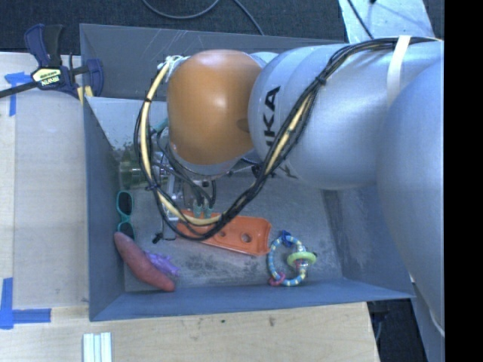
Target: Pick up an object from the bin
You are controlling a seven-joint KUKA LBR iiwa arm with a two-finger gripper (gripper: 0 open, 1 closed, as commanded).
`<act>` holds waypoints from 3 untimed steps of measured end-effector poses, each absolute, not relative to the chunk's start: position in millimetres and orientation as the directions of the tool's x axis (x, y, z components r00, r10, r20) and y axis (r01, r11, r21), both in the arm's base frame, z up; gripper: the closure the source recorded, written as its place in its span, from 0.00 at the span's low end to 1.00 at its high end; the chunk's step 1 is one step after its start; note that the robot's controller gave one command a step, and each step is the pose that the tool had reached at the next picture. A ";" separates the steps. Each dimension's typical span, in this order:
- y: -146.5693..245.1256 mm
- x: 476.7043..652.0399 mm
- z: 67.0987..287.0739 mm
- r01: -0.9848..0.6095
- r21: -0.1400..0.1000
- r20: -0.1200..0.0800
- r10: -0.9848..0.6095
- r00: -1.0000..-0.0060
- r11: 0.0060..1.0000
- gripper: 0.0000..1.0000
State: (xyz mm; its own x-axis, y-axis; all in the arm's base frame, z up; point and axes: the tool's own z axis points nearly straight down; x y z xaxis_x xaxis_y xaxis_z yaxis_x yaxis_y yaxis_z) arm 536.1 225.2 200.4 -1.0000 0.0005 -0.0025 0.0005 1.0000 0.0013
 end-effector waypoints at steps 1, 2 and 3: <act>231.1 517.6 160.1 0.103 0.002 -0.004 0.103 -0.995 0.995 0.00; 233.8 493.1 157.4 0.185 0.000 0.000 0.185 -0.983 0.983 0.00; 236.5 492.2 146.7 0.302 0.003 -0.003 0.302 -0.953 0.953 0.00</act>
Offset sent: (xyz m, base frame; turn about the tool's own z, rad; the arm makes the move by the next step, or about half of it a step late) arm -0.0447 0.0098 -0.0404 0.1875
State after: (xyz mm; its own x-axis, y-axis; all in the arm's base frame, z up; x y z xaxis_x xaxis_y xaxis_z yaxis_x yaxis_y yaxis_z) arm 492.2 236.5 146.7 -0.9534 0.3017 -0.0029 0.3017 0.9534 0.0026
